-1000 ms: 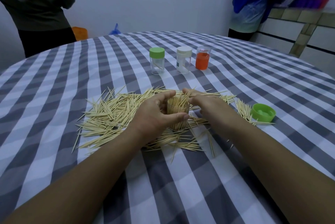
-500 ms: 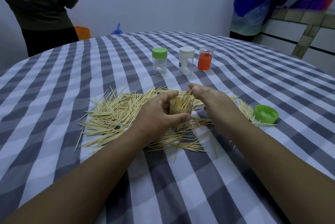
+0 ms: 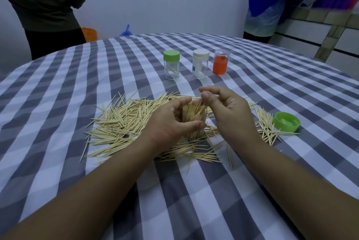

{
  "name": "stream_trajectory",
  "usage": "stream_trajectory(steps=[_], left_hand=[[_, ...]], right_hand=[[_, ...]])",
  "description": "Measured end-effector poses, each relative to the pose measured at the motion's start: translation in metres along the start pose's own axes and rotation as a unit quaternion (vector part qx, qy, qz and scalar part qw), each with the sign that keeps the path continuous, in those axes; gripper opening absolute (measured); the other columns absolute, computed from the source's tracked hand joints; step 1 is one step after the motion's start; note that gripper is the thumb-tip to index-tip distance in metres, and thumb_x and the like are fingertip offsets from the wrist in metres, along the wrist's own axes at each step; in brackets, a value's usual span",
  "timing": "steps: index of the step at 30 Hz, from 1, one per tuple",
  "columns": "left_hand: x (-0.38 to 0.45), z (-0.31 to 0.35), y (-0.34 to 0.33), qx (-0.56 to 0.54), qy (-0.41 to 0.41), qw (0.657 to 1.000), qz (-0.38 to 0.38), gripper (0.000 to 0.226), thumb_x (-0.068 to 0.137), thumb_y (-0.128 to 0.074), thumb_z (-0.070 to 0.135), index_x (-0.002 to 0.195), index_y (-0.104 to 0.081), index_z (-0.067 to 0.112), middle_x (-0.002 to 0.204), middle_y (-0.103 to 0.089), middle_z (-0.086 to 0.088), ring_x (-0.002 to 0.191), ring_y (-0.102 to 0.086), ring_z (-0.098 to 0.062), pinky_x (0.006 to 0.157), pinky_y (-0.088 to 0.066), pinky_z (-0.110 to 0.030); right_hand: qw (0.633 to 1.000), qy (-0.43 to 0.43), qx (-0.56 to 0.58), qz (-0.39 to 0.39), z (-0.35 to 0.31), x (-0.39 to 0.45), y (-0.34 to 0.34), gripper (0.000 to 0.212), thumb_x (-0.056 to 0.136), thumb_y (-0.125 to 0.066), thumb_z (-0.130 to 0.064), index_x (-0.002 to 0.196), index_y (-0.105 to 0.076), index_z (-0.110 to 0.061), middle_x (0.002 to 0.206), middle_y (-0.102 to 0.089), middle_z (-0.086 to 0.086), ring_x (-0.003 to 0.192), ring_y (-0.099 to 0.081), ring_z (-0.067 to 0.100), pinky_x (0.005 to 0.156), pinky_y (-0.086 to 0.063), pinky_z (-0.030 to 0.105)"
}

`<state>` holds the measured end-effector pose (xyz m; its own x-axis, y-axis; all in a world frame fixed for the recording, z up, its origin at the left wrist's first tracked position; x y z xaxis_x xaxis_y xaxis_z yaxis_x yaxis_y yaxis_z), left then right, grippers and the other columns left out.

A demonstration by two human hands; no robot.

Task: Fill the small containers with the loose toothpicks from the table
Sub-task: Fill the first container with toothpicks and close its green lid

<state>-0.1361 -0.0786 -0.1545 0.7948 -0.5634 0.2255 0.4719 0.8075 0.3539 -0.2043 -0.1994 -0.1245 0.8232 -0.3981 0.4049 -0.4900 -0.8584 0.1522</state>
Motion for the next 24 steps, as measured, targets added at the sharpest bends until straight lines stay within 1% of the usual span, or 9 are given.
stream_trajectory(steps=[2, 3, 6, 8, 10, 13, 15, 20, 24], left_hand=[[0.0, 0.0, 0.0, 0.005, 0.001, 1.0, 0.004, 0.081, 0.055, -0.086, 0.035, 0.129, -0.056, 0.018, 0.115, -0.065, 0.008, 0.096, -0.066, -0.008, 0.094, -0.052, -0.03], [0.0, 0.0, 0.0, 0.007, 0.001, 1.0, 0.006, 0.086, 0.053, -0.088, 0.039, 0.13, -0.055, 0.019, 0.116, -0.064, 0.009, 0.1, -0.066, -0.01, 0.096, -0.051, -0.033], [-0.001, 0.0, 0.0, 0.017, 0.003, 1.0, 0.007, 0.089, 0.053, -0.087, 0.04, 0.132, -0.054, 0.019, 0.121, -0.061, 0.009, 0.107, -0.063, -0.01, 0.1, -0.049, -0.035], [-0.001, 0.0, 0.0, 0.019, 0.001, 1.0, 0.008, 0.086, 0.054, -0.083, 0.039, 0.132, -0.054, 0.019, 0.12, -0.062, 0.009, 0.108, -0.062, -0.008, 0.1, -0.048, -0.034], [0.0, -0.002, 0.001, 0.019, 0.005, 1.0, 0.011, 0.087, 0.054, -0.086, 0.041, 0.131, -0.054, 0.019, 0.117, -0.064, 0.007, 0.104, -0.063, -0.008, 0.099, -0.049, -0.035], [0.0, -0.003, 0.001, 0.017, 0.012, 1.0, 0.009, 0.086, 0.054, -0.088, 0.038, 0.132, -0.054, 0.02, 0.117, -0.066, 0.003, 0.103, -0.064, -0.009, 0.098, -0.05, -0.036], [0.0, -0.004, 0.001, 0.008, 0.015, 1.0, 0.008, 0.084, 0.057, -0.089, 0.032, 0.132, -0.054, 0.019, 0.117, -0.066, 0.002, 0.104, -0.064, -0.009, 0.099, -0.049, -0.035], [-0.001, -0.003, 0.0, -0.005, 0.019, 1.0, -0.001, 0.094, 0.047, -0.087, 0.046, 0.131, -0.055, 0.017, 0.111, -0.069, -0.001, 0.099, -0.068, -0.012, 0.092, -0.053, -0.036], [-0.001, -0.002, 0.001, -0.013, 0.026, 1.0, 0.002, 0.091, 0.049, -0.085, 0.039, 0.132, -0.053, 0.017, 0.113, -0.068, -0.002, 0.102, -0.066, -0.01, 0.094, -0.052, -0.031]], right_hand=[[1.0, -0.014, -0.003, -0.02, 0.0, -0.002, -0.003, 0.017, 0.097, -0.048, -0.027, 0.098, -0.066, -0.026, 0.088, -0.07, -0.004, 0.084, -0.063, -0.003, 0.072, -0.047, 0.008], [0.999, -0.021, -0.011, -0.028, 0.001, -0.002, -0.004, 0.022, 0.098, -0.044, -0.03, 0.101, -0.065, -0.025, 0.095, -0.068, -0.007, 0.089, -0.061, -0.006, 0.075, -0.044, 0.006], [0.995, -0.027, -0.088, -0.04, 0.008, 0.0, -0.006, 0.029, 0.1, -0.039, -0.033, 0.114, -0.063, -0.026, 0.115, -0.056, -0.007, 0.117, -0.048, 0.007, 0.1, -0.037, 0.024], [0.99, -0.039, -0.123, -0.047, 0.013, 0.002, -0.006, 0.028, 0.099, -0.043, -0.028, 0.12, -0.063, -0.025, 0.119, -0.051, -0.006, 0.124, -0.042, 0.014, 0.107, -0.033, 0.033], [0.991, -0.036, -0.126, -0.042, 0.013, 0.002, -0.005, 0.024, 0.095, -0.053, -0.024, 0.117, -0.064, -0.025, 0.116, -0.05, -0.007, 0.122, -0.043, 0.012, 0.104, -0.034, 0.03], [0.992, -0.007, -0.122, 0.019, 0.008, 0.003, 0.007, 0.005, 0.086, -0.066, -0.031, 0.089, -0.064, -0.033, 0.103, -0.055, -0.016, 0.109, -0.05, 0.007, 0.093, -0.038, 0.025], [0.994, -0.003, -0.105, 0.038, 0.006, 0.004, 0.014, 0.008, 0.082, -0.067, -0.038, 0.076, -0.064, -0.033, 0.098, -0.057, -0.016, 0.107, -0.053, 0.009, 0.091, -0.04, 0.028], [0.981, 0.003, -0.182, -0.068, 0.008, 0.007, 0.005, 0.021, 0.087, -0.058, -0.042, 0.082, -0.074, -0.028, 0.107, -0.057, -0.014, 0.115, -0.048, 0.01, 0.094, -0.037, 0.031], [0.994, 0.027, -0.099, -0.024, -0.003, 0.008, 0.018, 0.021, 0.095, -0.054, -0.028, 0.082, -0.07, -0.032, 0.103, -0.063, -0.013, 0.106, -0.057, 0.006, 0.088, -0.043, 0.024]])
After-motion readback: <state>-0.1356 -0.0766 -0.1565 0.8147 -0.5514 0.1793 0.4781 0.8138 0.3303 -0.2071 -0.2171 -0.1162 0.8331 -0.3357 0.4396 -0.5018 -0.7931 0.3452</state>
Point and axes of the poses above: each hand's wrist, its own x-axis towards the middle knuckle, its own y-axis out of the back of the hand, z = x × y, the point moved 6 cm from there along x, towards the middle knuckle
